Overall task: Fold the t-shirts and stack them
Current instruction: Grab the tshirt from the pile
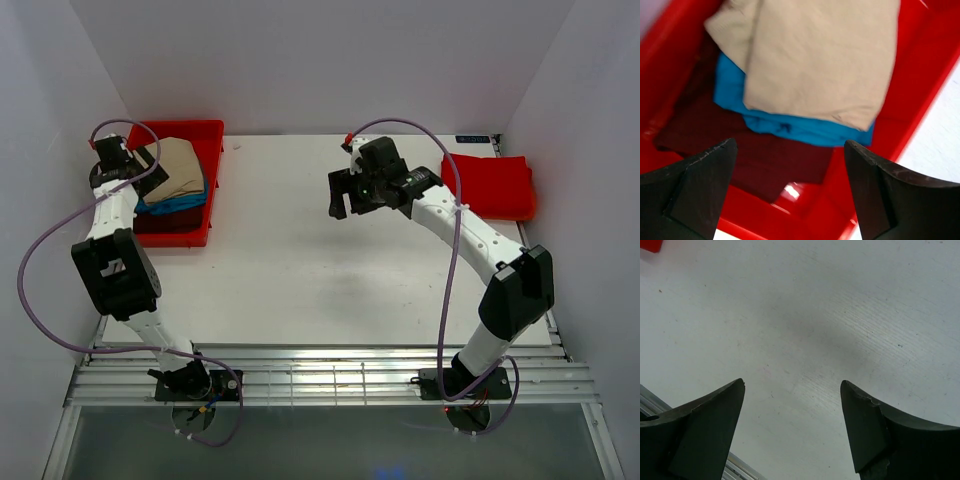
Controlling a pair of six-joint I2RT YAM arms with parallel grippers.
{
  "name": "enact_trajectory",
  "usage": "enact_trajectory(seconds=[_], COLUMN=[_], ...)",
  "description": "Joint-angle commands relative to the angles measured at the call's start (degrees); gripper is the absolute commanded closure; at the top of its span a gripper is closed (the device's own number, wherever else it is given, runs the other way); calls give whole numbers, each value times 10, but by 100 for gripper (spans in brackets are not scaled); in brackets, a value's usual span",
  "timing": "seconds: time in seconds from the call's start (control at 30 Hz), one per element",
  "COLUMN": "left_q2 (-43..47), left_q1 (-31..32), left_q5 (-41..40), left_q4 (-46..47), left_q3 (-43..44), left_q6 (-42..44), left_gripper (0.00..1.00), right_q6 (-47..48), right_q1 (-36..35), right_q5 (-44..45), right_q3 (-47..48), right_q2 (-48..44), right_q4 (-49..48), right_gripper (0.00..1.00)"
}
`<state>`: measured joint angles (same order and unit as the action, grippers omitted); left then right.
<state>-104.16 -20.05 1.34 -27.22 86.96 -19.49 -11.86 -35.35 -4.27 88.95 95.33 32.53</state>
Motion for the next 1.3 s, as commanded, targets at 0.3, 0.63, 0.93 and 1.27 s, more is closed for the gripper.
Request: enact_trajectory(seconds=[0.3, 0.63, 0.93, 1.27], left_q2=[-75, -166, -138, -107], left_q1=[-6, -11, -12, -9], left_q5=[-153, -130, -110, -89], left_q4=[147, 211, 245, 246], left_q3=[14, 35, 20, 4], left_q6=[48, 35, 2, -30], left_gripper=[2, 2, 2, 2], right_q6=[-26, -39, -31, -29], right_q1=[-2, -16, -59, -70], right_q5=[-35, -27, -11, -11], right_q3=[-55, 3, 67, 100], right_q2=[-16, 13, 81, 108], right_q4=[-16, 40, 102, 113], right_gripper=[20, 20, 21, 21])
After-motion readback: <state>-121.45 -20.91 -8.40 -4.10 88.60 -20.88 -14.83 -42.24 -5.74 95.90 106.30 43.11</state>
